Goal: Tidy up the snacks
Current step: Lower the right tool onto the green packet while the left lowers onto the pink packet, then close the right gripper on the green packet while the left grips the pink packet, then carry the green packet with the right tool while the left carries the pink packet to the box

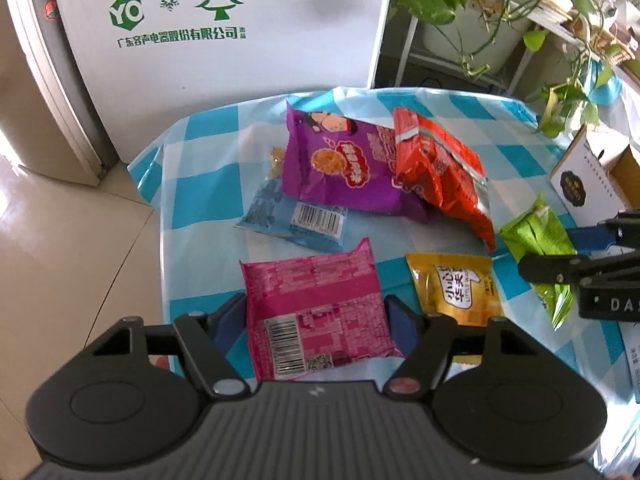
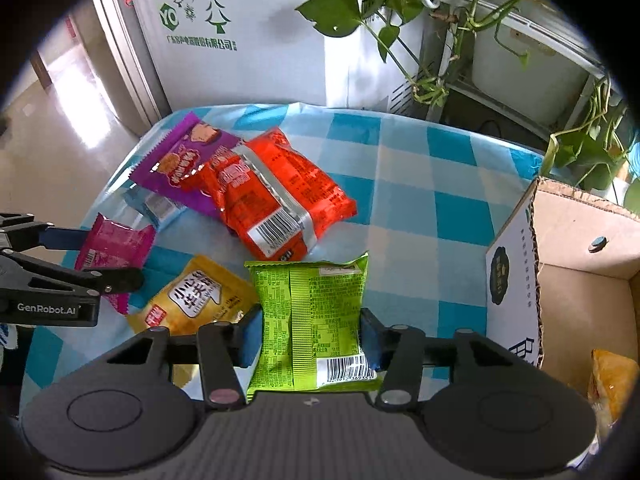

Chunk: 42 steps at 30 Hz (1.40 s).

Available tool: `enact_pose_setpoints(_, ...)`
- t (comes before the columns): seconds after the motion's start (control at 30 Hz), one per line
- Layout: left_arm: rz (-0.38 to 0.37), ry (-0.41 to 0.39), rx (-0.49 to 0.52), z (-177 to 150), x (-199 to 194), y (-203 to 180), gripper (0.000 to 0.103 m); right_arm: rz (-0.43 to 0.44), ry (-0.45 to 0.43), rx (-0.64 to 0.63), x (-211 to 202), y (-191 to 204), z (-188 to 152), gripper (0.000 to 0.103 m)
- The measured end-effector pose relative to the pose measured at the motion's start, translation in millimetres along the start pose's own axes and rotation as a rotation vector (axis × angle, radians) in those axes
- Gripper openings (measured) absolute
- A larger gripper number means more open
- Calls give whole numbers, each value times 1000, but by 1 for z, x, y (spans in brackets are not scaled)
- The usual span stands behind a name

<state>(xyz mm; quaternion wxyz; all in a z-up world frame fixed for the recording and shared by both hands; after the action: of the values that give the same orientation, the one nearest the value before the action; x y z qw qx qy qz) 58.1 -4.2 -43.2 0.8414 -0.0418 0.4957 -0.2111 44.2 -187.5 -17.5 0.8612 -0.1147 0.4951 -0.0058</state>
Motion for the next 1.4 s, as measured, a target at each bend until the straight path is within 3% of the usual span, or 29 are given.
enact_pose_setpoints(0.4,-13,-36,-2,6,-8,-5,72,8,-13,-11,-4,5,2,56)
enact_pose_setpoints(0.83,-5,-156,48,30,-27,-31,72,11,-106,57,-36,-8,22,56)
enact_pose_setpoints(1.4,-64,-211,70,47,-33,-71,72,-87,-209,204,-85,-55,26,56)
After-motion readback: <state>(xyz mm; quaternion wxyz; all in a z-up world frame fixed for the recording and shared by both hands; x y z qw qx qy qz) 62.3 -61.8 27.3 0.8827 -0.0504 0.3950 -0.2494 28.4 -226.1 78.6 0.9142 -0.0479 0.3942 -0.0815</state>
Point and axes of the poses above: each gripper's, at about its wrist camera, not at the fingertips, and x roughly the way its jaws point, y to its left, z to its top, the point moved 4 cm from there along x, roughly the way its jaws point, and after that the axes turned 15 degrees about -z, right-handed, at the moved point
